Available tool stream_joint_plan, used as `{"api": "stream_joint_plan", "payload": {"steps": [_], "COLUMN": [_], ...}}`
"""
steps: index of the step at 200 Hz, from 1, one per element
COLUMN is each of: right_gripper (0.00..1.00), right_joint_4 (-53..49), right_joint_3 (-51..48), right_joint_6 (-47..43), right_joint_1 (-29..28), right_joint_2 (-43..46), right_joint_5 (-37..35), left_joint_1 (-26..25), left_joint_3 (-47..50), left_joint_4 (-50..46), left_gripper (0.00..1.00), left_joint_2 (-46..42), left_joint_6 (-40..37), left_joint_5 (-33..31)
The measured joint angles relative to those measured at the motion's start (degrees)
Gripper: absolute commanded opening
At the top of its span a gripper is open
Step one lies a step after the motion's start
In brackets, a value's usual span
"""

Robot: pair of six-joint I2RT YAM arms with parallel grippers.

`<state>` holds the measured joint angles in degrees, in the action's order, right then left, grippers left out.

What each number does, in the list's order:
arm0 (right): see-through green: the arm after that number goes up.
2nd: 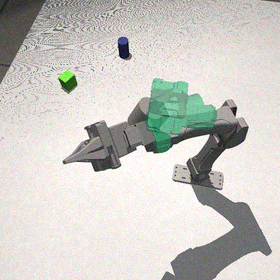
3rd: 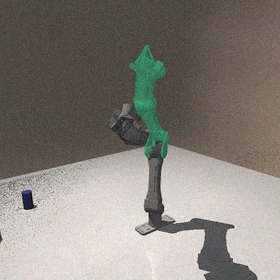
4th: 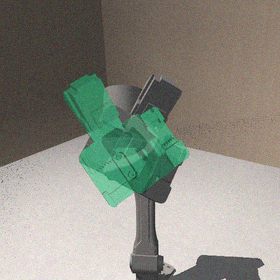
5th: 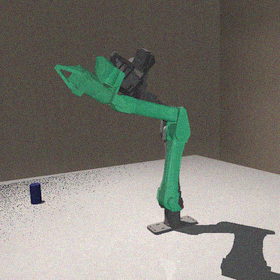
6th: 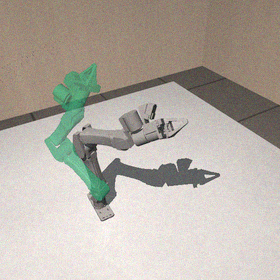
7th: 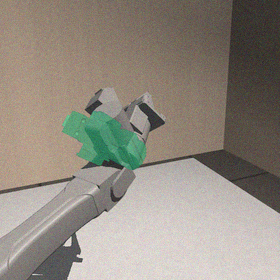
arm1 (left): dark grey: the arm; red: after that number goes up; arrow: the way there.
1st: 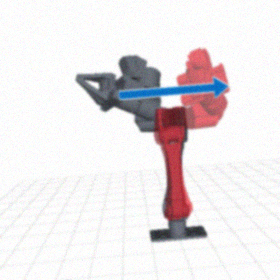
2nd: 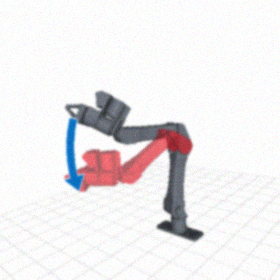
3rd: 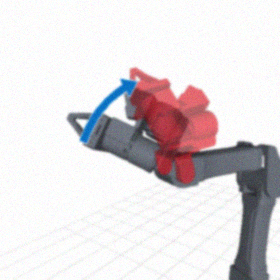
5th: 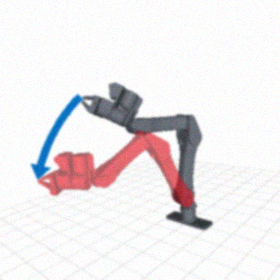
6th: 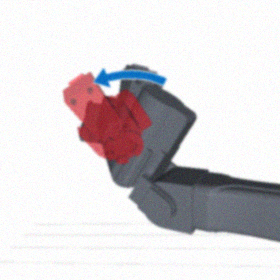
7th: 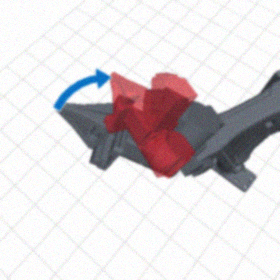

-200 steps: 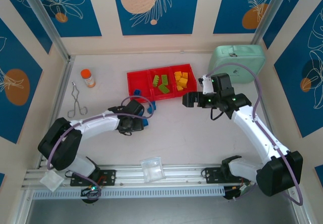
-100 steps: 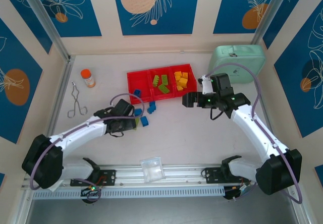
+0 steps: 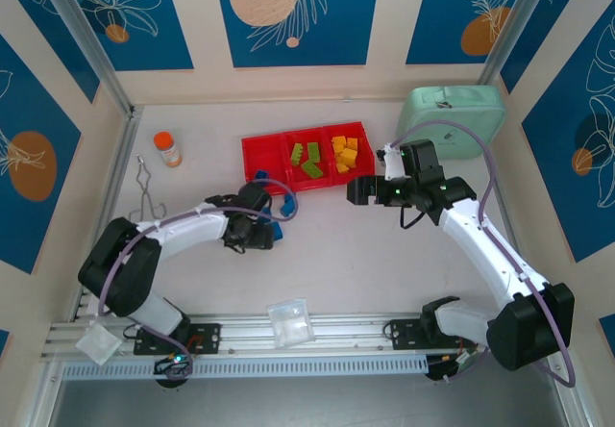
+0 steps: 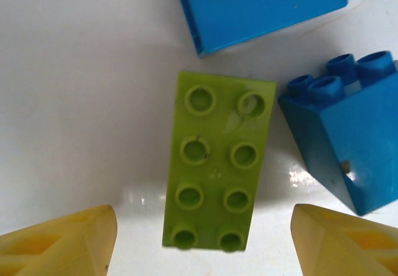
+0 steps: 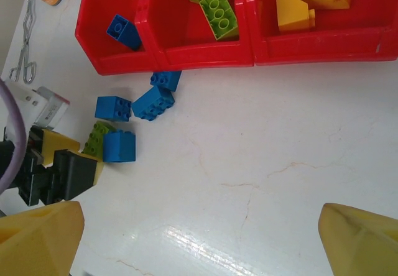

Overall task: Sort the legos into containers by color
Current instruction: Pick up the lego from the center of the table, then place the lego in the container.

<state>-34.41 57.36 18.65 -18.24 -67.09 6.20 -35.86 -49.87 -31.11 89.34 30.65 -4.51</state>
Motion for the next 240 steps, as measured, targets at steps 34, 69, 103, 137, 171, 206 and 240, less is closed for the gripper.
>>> {"api": "stream_joint_plan", "payload": {"steps": [34, 69, 103, 137, 171, 206, 240], "right_gripper": [0.97, 0.97, 0.96, 0.96, 0.96, 0.96, 0.96], "right_joint_4": [-0.8, -1.0, -1.2, -1.3, -1.4, -2.1, -3.7], "right_joint_3": [0.0, 0.0, 0.2, 0.4, 0.4, 0.4, 0.4], "right_joint_6": [0.0, 0.0, 0.0, 0.3, 0.9, 0.9, 1.1], "right_joint_1": [-0.1, -0.1, -0.2, -0.2, -0.2, -0.2, -0.2], "right_joint_2": [0.0, 0.0, -0.4, -0.5, -0.5, -0.5, 0.7], "right_joint_5": [-0.2, -0.6, -1.6, -3.1, -4.2, -4.2, -4.2], "left_joint_1": [0.9, 3.6, 3.8, 2.7, 2.5, 2.5, 2.5], "left_joint_3": [-1.7, -1.7, -1.3, 0.0, -8.6, -29.6, -45.9], "left_joint_4": [0.5, 1.3, 1.9, 3.7, 0.4, -1.0, -1.3], "left_gripper": [0.59, 0.42, 0.25, 0.22, 0.24, 0.28, 0.33], "left_joint_2": [2.3, 4.5, 3.3, -4.5, -9.2, 2.4, 17.7], "left_joint_6": [-2.3, -3.5, -4.1, -2.9, -1.5, -2.3, -2.7], "left_joint_5": [0.0, 0.4, 1.5, 1.9, -1.4, -1.9, -0.2]}}
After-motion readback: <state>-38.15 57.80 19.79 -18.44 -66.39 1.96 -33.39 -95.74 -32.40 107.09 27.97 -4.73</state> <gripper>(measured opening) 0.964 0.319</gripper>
